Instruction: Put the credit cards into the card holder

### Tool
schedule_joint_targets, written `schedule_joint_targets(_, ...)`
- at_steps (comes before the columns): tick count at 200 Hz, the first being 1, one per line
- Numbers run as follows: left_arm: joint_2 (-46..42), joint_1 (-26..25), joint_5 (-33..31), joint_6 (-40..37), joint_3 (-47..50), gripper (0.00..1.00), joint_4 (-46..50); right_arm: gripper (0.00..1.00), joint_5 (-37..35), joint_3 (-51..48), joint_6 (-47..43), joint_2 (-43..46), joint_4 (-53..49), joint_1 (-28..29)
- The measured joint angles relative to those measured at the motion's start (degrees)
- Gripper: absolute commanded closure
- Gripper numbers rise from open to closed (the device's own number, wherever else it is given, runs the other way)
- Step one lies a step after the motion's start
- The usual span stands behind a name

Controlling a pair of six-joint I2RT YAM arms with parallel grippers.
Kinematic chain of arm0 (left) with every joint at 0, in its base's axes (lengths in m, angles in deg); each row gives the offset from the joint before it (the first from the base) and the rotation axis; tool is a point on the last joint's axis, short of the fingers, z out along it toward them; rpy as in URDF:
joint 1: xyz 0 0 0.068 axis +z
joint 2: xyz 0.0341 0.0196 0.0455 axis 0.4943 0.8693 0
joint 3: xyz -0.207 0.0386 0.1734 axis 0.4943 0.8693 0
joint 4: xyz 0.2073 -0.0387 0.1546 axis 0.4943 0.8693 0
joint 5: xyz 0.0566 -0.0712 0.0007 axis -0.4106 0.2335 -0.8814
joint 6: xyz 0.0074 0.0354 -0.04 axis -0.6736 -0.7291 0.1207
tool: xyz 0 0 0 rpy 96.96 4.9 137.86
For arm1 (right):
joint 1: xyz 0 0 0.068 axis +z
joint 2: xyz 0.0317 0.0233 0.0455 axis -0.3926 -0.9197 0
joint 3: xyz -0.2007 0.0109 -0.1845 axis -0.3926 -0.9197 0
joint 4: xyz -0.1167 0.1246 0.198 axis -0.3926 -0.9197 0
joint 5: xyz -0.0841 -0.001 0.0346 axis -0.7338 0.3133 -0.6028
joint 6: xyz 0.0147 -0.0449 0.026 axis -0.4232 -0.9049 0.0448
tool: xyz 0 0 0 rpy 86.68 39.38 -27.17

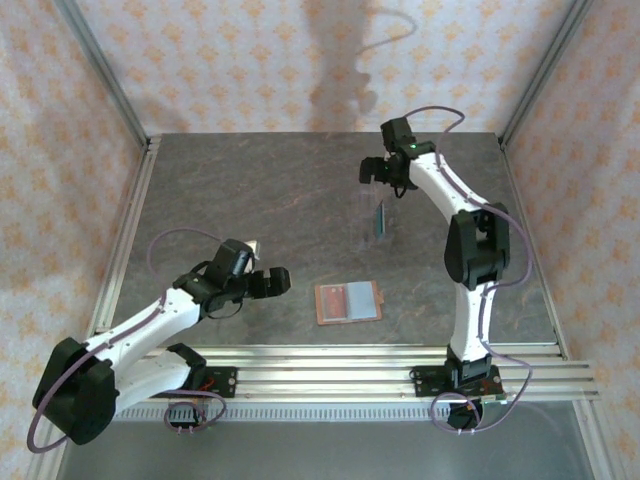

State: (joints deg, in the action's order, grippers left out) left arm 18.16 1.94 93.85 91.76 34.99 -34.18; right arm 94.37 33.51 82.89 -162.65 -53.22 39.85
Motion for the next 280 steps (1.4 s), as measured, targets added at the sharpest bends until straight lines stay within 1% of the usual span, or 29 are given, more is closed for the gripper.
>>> schedule_joint_targets(37, -0.7, 0.0, 0.0, -0.1, 0.0, 0.01, 0.2, 0.01, -6.6, 0.0, -2.0, -1.5, -3.2, 0.1)
schedule_joint_targets(81, -0.6, 0.0, 0.0, -1.0, 0.0, 0.01, 0.3, 0.01, -10.8, 0.2, -3.6, -1.6, -4.2, 0.0)
schedule_joint_targets(138, 0.3, 0.0, 0.5, -1.1, -0.2, 0.01, 0.4, 0.01, -13.9, 0.6, -4.6, -2.0, -4.9, 0.0)
schedule_joint_targets(187, 0.4, 0.0, 0.9, -1.1, -0.2, 0.01, 0.3, 0.00, -15.0, 0.7, -4.5, -2.0, -5.1, 0.0)
schedule_joint_targets(199, 0.4, 0.0, 0.9, -1.1, -0.2, 0.01, 0.3, 0.04, -15.2, 0.7, -4.5, -2.0, -5.2, 0.0)
schedule_joint_targets(227, 0.4, 0.0, 0.9, -1.1, -0.2, 0.01, 0.3, 0.16, -15.4, 0.7, -4.2, -2.0, -5.2, 0.0)
schedule_joint_targets(241, 0.4, 0.0, 0.9, -1.1, -0.2, 0.01, 0.4, 0.24, -15.5, 0.7, -4.2, -1.9, -5.2, 0.0)
schedule_joint_targets(261, 0.4, 0.0, 0.9, -1.1, -0.2, 0.01, 0.4, 0.30, -15.6, 0.7, -4.2, -1.6, -5.2, 0.0)
schedule_joint_targets(280, 0.5, 0.0, 0.9, -1.1, -0.3, 0.01, 0.6, 0.33, -15.6, 0.6, -4.3, -1.1, -5.2, 0.0)
